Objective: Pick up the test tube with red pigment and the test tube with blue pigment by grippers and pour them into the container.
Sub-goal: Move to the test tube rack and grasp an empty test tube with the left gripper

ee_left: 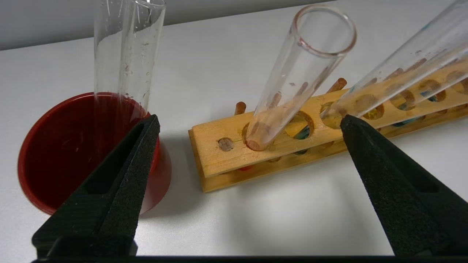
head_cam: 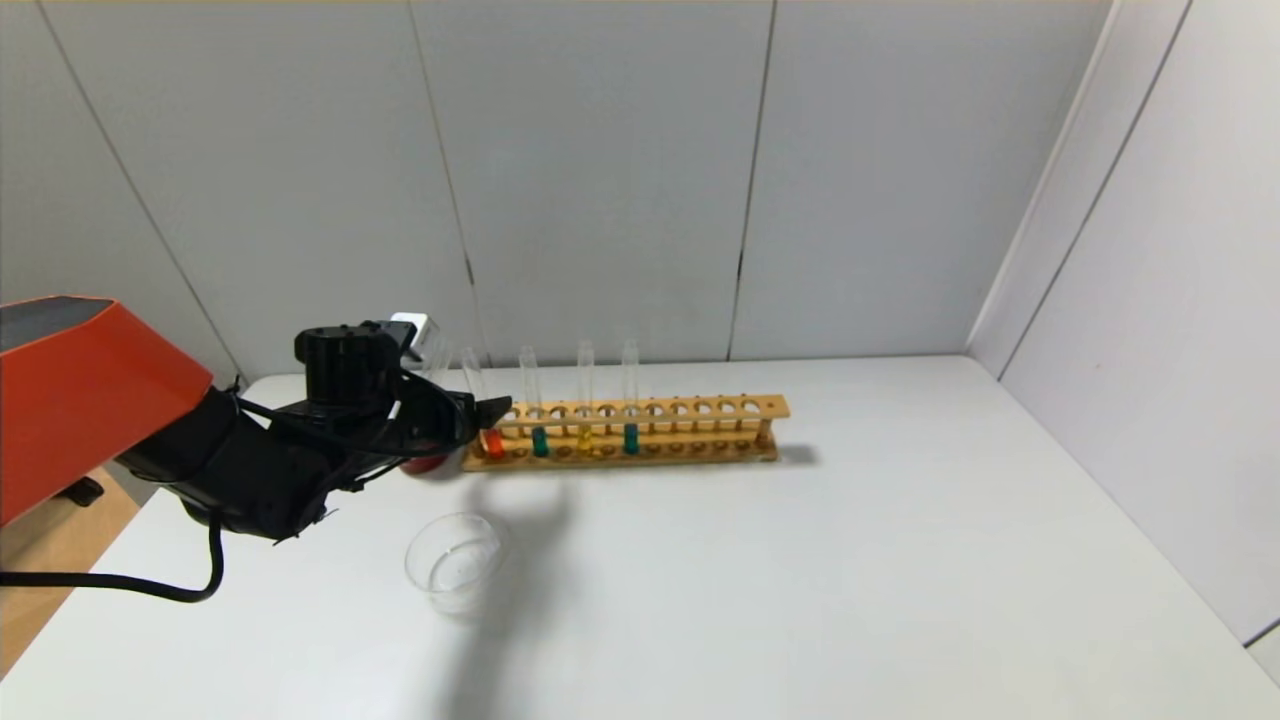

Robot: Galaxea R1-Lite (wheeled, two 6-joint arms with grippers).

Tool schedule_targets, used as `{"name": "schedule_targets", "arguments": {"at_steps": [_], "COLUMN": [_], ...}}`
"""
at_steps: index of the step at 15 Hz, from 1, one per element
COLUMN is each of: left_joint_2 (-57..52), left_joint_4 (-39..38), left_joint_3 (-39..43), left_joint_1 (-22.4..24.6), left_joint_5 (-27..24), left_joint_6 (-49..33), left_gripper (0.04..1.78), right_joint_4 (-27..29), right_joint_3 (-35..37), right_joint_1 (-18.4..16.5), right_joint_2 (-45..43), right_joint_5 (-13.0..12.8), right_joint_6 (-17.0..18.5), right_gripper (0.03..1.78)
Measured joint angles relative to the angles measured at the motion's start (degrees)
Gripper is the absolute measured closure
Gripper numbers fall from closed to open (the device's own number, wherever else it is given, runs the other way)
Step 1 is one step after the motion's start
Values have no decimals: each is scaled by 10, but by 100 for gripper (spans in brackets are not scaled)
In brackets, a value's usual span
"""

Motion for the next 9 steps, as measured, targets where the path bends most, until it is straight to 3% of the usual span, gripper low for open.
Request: {"name": "schedule_targets", "arguments": {"at_steps": [9], "left_joint_2": [25], "left_joint_4": [3], "left_joint_3": [-40], "left_joint_1": [-4], "left_joint_5": [0], "left_joint_6": [-21], "left_gripper": [8], "right_joint_4": [0], "right_joint_3": [0], "right_joint_1": [0], "right_joint_2": [0], "right_joint_5": [0], "right_joint_6": [0], "right_gripper": [6]}}
